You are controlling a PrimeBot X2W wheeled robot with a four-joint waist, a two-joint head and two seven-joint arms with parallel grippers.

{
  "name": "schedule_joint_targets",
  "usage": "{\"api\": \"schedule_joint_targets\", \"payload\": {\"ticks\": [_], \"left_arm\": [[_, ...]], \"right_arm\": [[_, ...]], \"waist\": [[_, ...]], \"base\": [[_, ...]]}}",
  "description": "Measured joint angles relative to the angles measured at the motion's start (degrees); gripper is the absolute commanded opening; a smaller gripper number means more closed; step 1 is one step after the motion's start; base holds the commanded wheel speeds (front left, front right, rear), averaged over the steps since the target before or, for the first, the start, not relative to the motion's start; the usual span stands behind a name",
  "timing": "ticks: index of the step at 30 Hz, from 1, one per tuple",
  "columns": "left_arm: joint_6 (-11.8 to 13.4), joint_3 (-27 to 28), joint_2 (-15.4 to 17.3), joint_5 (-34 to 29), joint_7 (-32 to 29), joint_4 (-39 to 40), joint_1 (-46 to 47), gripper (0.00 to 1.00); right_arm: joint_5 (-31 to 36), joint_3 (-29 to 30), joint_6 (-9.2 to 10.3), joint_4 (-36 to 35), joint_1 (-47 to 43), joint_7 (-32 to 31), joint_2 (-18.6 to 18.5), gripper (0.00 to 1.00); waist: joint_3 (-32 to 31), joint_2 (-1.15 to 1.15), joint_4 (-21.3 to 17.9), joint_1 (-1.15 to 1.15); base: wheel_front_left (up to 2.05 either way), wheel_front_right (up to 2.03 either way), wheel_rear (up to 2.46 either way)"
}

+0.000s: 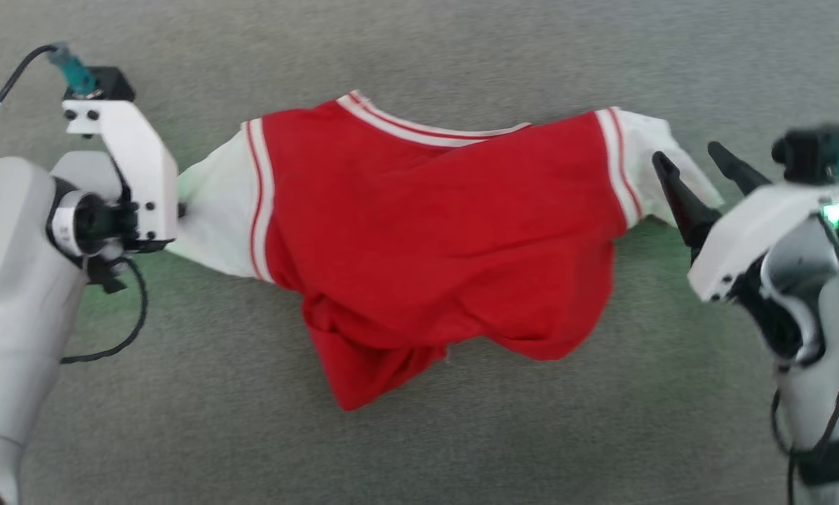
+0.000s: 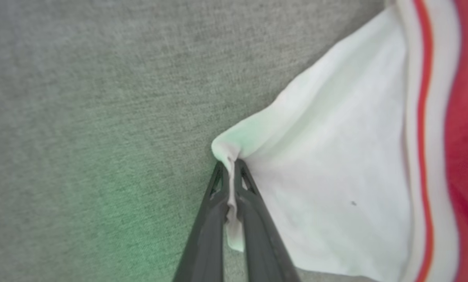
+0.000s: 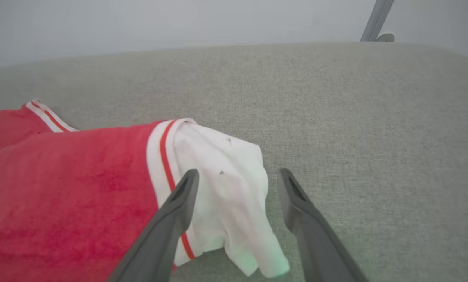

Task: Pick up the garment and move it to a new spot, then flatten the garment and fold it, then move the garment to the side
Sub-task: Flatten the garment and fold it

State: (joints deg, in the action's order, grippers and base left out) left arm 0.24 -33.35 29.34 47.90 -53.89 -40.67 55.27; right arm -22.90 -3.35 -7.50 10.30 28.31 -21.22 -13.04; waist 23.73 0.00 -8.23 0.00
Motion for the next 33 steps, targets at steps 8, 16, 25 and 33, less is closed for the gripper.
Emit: {"api": "schedule_joint_targets", "payload": {"ticks": [8, 16, 25, 33], "left_arm": [[-0.9, -0.6, -2.8, 0.1, 1.1, 0.0, 2.2, 0.00], [-1.8, -1.0, -4.6, 0.6, 2.8, -0.8, 3.2, 0.00], [-2.0, -0.2, -5.9, 1.1, 6.8, -2.5, 3.2, 0.00], [-2.8, 1.2, -5.1, 1.5, 10.4, 0.6, 4.3, 0.00]], "right_arm": [[-5.4, -6.3, 0.00, 10.0, 8.8, -12.2, -7.2, 1.00], [-11.3, -11.6, 0.01, 17.0, 15.0, -25.2, -10.6, 0.87], [-17.8, -13.8, 0.01, 16.1, 15.7, -25.0, -14.1, 0.00], [-19.5, -13.0, 0.01, 9.4, 17.9, -21.5, -17.6, 0.00]], "waist": [[1.7, 0.00, 3.9, 0.00], [2.8, 0.00, 6.4, 0.00], [1.3, 0.00, 7.7, 0.00], [-3.6, 0.00, 8.5, 0.00]], "base": [[0.00, 0.00, 0.00], [0.00, 0.00, 0.00], [0.00, 0.00, 0.00], [0.00, 0.00, 0.00]]}}
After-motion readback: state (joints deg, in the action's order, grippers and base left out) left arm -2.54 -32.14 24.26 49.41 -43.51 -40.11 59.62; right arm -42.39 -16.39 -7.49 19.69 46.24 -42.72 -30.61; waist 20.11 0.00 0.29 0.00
